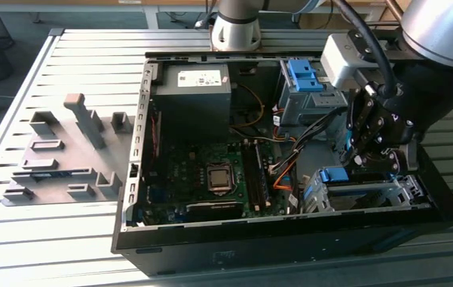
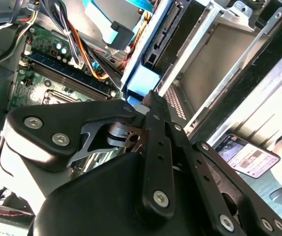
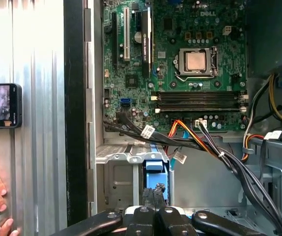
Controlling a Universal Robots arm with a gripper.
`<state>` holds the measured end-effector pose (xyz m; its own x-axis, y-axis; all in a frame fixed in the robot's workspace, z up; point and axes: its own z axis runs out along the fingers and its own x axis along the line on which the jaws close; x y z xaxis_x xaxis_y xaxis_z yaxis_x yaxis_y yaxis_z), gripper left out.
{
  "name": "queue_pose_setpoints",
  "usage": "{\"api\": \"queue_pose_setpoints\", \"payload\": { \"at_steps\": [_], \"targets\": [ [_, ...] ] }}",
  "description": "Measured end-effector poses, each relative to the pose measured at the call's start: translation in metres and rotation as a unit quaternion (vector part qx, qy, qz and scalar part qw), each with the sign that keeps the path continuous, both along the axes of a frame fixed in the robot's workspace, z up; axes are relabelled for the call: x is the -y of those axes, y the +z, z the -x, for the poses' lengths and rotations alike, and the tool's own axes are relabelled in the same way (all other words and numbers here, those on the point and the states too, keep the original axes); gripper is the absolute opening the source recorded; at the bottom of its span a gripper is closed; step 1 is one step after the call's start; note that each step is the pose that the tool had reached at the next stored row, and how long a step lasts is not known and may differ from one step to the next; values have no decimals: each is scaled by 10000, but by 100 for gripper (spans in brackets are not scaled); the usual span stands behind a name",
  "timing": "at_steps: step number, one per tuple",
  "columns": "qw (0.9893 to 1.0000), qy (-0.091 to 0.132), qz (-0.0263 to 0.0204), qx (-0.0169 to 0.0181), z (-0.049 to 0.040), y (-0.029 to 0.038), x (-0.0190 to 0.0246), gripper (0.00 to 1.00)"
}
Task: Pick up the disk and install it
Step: 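Insert the disk into the insertion slot, then insert the first disk wire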
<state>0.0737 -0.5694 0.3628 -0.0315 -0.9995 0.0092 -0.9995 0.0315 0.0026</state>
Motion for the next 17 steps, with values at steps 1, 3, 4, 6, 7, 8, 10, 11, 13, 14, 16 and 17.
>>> {"api": "queue_pose_setpoints", "payload": {
  "at_steps": [1, 3, 4, 6, 7, 8, 10, 11, 13, 14, 16, 17],
  "targets": [
    [10000, 0, 0, 0, 0, -10, 0, 12],
    [10000, 0, 0, 0, 0, -12, 0, 12],
    [10000, 0, -1, 0, 0, -13, 0, 12],
    [10000, 0, -3, 0, 0, -14, 0, 12],
    [10000, 0, -3, 0, 0, -14, 0, 12],
    [10000, 0, -3, 0, 0, -14, 0, 12],
    [10000, 0, -3, 0, 0, -14, 0, 12],
    [10000, 0, -3, 0, 0, -14, 0, 12],
    [10000, 0, -4, 0, 0, -14, 0, 12],
    [10000, 0, -4, 0, 0, -14, 0, 12],
    [10000, 0, 0, 0, -2, -14, 0, 12],
    [10000, 0, 2, -1, -10, -15, 0, 12]
  ]
}}
